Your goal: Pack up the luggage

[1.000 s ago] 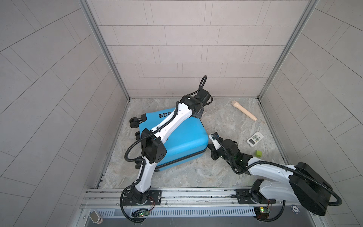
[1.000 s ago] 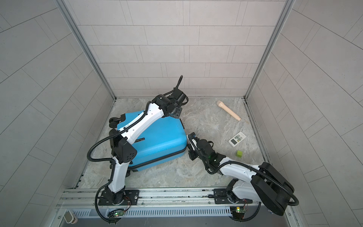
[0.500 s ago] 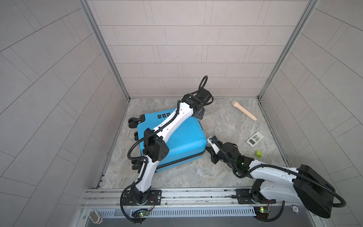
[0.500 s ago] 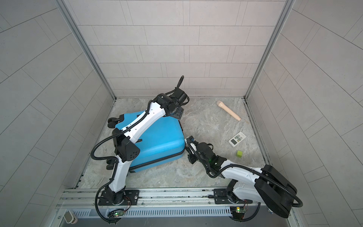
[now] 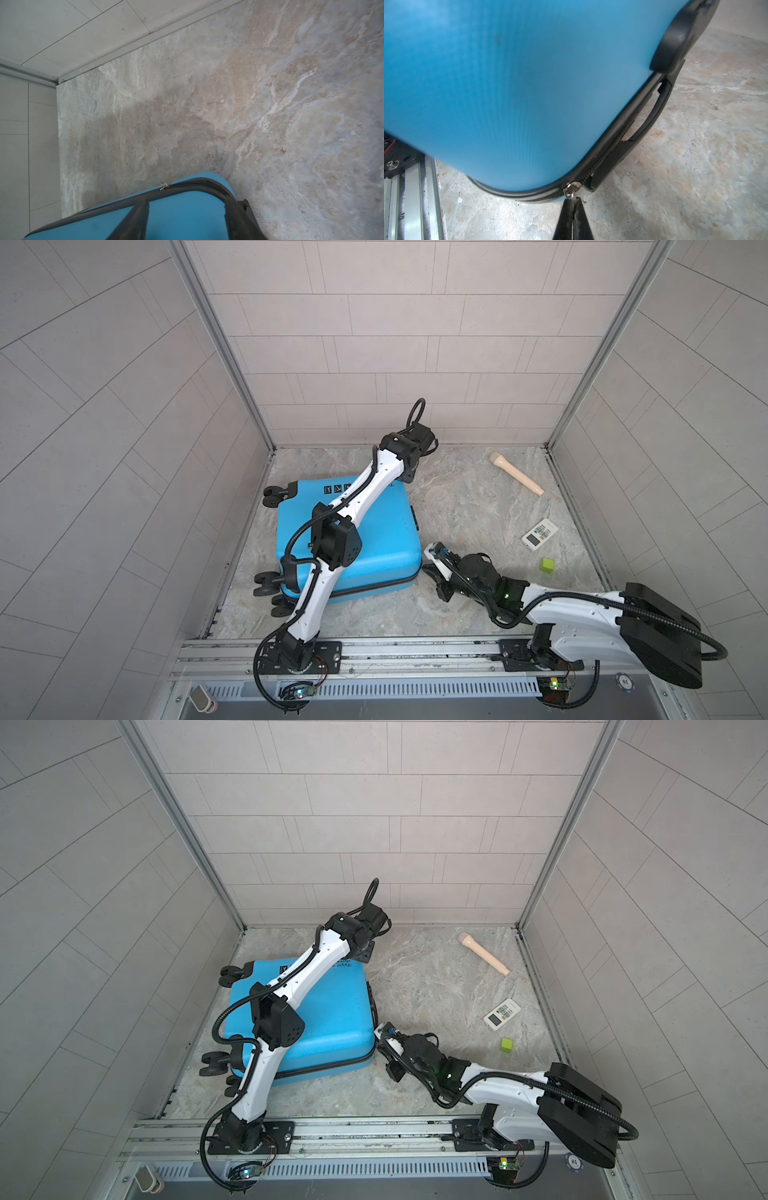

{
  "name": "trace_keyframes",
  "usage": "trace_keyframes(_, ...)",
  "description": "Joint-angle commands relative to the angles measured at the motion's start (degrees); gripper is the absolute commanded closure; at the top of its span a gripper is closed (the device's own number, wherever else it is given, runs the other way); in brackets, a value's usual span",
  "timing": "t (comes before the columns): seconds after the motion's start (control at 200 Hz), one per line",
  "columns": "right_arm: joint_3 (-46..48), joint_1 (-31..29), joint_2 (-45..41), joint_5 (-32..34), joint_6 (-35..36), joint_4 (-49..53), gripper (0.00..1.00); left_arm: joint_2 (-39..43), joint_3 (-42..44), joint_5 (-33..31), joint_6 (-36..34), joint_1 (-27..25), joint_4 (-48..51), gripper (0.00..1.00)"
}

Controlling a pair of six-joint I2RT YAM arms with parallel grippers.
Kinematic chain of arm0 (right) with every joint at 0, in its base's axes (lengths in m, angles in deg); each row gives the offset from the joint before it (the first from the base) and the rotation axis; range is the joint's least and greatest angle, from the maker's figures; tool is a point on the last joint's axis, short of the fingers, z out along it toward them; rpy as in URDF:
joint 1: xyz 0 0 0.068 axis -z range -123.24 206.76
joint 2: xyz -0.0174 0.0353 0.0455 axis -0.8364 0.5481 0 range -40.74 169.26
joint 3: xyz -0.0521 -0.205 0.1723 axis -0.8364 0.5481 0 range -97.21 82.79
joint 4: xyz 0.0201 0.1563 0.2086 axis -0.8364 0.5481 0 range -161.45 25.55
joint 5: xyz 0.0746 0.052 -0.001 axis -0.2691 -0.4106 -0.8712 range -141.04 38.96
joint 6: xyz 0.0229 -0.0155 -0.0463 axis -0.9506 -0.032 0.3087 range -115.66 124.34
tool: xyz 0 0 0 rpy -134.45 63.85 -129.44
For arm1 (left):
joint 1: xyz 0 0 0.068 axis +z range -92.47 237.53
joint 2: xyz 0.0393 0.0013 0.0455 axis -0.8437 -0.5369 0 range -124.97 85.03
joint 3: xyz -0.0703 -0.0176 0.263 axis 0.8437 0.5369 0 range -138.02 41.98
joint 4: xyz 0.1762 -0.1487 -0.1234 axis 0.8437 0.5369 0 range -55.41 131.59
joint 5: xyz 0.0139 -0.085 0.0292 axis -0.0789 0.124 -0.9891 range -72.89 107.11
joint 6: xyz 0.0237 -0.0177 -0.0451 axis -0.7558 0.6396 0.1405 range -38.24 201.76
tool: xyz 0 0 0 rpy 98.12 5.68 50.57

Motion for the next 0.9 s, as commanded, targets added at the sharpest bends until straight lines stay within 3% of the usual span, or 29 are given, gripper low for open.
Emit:
trace_keyframes(0.0, -2.17, 1.99, -1.28, 4.56, 0.74, -8.42, 1.00, -1.02, 9.32, 11.19, 2.47, -1.52, 13.81, 0.51)
trace_keyframes(0.115, -2.95, 5.36, -0.20, 3.96, 0.46, -8.10, 1.00, 2.25, 16.23, 13.95, 2.80, -1.62, 9.73, 0.57)
trace_keyframes(0.37, -5.92, 11.16, 3.08, 1.18, 0.01, -9.88, 1.00, 3.25, 22.67, 17.31, 3.05, -2.59, 6.44, 0.62)
trace_keyframes(0.65, -9.44, 16.88, 8.25, -3.18, -0.48, -12.10, 1.00, 3.36, 24.61, 18.39, 3.42, -3.02, 4.56, 0.65)
trace_keyframes(0.891, -17.41, 22.95, 18.37, -12.80, -2.27, -15.48, 1.00, 3.12, 23.82, 18.66, 3.58, -3.09, 4.35, 0.66)
